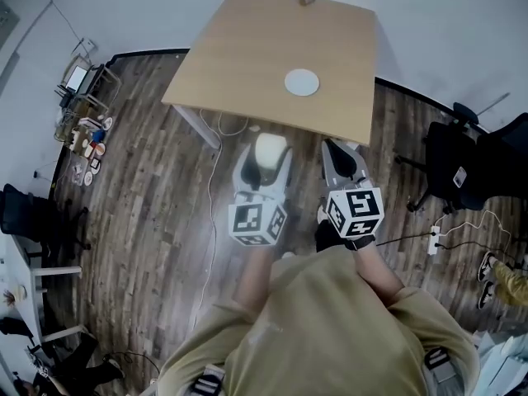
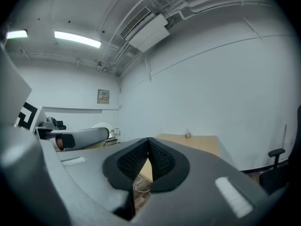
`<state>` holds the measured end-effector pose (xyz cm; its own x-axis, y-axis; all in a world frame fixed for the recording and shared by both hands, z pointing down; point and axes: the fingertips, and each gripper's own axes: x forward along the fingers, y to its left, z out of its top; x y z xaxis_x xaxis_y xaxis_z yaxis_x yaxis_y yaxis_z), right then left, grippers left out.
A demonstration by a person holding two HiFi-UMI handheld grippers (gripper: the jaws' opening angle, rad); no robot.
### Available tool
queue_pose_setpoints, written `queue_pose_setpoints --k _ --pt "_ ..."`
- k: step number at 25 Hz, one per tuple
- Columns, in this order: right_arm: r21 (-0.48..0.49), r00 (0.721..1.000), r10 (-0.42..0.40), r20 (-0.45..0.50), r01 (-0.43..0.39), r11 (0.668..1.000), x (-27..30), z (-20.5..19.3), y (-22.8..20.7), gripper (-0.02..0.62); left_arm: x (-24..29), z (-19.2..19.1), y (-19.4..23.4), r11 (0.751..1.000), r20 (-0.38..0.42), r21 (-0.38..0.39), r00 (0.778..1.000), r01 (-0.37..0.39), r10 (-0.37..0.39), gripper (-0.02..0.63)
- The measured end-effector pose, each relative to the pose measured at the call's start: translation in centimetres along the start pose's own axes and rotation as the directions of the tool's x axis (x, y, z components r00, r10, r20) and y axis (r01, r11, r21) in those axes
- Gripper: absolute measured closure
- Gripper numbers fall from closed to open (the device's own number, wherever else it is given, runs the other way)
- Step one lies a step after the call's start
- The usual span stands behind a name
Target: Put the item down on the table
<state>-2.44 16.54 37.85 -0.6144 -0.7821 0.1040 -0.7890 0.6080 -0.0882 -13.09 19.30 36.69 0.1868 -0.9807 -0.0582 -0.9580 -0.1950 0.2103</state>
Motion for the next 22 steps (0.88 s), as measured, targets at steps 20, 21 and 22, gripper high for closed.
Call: queue_pose_setpoints --k 20,21,22 --pt "0.180 0.991 0.082 -0.105 -0.063 0.982 15.3 -1.7 -19.1 0.589 20.4 -4.8 -1.0 0.991 -0.116 0.048 0.985 -0.122 0.127 0.288" --pt "0.180 0.990 0.087 -0.114 -0.065 0.982 16.0 -1.9 -19.0 0.589 21.1 -5.3 -0.5 0.992 -0.132 0.044 0.984 -0.119 0.124 0.288" --pt "0.175 0.989 0.089 -0.119 -0.067 0.982 16.7 -2.0 -19.0 0.589 21.9 -5.7 0.1 0.993 -0.144 0.039 0.982 -0.114 0.119 0.288"
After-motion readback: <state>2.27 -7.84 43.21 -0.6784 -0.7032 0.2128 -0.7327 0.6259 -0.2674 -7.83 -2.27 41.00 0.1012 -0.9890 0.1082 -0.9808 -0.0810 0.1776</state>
